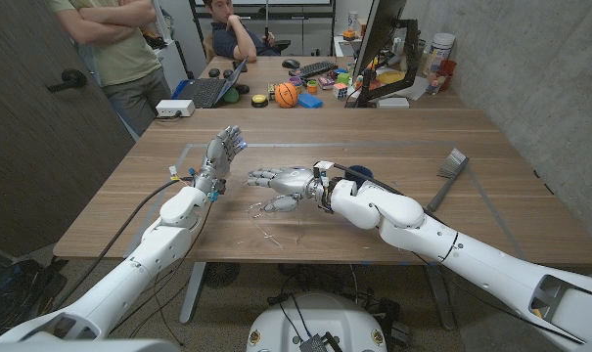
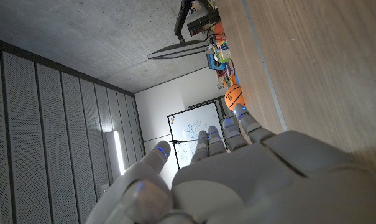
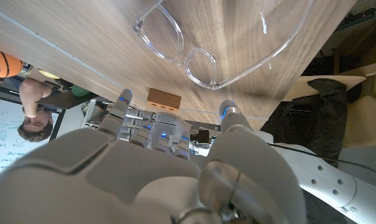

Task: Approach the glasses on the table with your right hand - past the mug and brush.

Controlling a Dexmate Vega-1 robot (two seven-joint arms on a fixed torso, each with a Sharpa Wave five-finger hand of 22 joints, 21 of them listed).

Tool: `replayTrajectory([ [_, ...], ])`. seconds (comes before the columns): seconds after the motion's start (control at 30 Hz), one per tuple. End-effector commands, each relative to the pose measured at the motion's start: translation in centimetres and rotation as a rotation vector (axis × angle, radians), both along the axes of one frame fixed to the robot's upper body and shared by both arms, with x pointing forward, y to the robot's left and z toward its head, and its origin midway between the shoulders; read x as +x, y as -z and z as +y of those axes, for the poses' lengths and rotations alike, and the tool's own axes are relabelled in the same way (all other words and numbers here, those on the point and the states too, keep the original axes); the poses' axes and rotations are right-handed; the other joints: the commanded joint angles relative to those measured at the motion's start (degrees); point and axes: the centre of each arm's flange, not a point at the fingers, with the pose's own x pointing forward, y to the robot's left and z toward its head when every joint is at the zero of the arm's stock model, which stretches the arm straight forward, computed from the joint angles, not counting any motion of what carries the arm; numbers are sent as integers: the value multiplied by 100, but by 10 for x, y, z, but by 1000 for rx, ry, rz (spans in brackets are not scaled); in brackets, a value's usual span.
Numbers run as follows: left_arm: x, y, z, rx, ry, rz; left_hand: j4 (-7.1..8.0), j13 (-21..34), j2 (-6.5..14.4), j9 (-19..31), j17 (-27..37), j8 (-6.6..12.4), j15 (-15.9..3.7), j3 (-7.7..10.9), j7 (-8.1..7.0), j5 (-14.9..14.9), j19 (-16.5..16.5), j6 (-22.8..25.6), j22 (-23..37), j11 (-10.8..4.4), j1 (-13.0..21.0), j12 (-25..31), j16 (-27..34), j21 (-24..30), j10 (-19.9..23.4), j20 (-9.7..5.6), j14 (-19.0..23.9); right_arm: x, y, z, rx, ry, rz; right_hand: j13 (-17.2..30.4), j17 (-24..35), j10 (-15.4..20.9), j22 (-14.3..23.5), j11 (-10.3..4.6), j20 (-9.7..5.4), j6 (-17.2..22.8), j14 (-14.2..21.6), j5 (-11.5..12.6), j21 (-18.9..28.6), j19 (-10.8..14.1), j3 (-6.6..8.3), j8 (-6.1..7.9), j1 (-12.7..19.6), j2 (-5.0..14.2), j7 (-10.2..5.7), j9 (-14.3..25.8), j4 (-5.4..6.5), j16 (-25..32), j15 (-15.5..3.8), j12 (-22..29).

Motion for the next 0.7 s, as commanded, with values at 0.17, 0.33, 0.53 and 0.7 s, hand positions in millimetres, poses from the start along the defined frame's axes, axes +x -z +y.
replayTrajectory([
  [0.17,-10,4,4,-9,-9,-10,0,24,419,20,9,17,-8,-27,20,28,39,-17,15,-6,-7,32,43,-21,-17,-25,-14,6,12,6,-78,30,15,13,16,23,19,-34,8,-36,64,66,-47,139,1,36,178,31,19,12,-54,23,-5,27],
  [0.33,-11,4,4,-6,-9,-10,0,24,419,20,9,18,-11,-29,11,30,35,-14,15,-10,-6,32,43,-29,-15,-28,-13,10,14,5,-95,51,26,11,13,152,19,-40,22,50,157,106,-102,230,-36,73,271,31,22,15,-56,48,-47,69],
  [0.53,-13,5,3,-6,-11,-10,2,24,419,20,9,20,-9,-32,15,31,34,-10,16,-9,-7,33,43,-36,-14,-25,-12,13,18,3,-104,64,30,10,12,186,21,-47,16,118,218,136,-141,316,-74,93,336,23,21,17,-54,58,-117,69],
  [0.7,-14,4,2,-5,-13,-12,2,24,420,20,9,19,-9,-35,10,32,35,-12,16,6,-7,35,42,-42,-7,-26,-14,13,18,1,-97,61,30,10,11,177,23,-66,19,146,209,152,-160,358,-91,99,371,22,21,17,-54,48,-133,58],
])
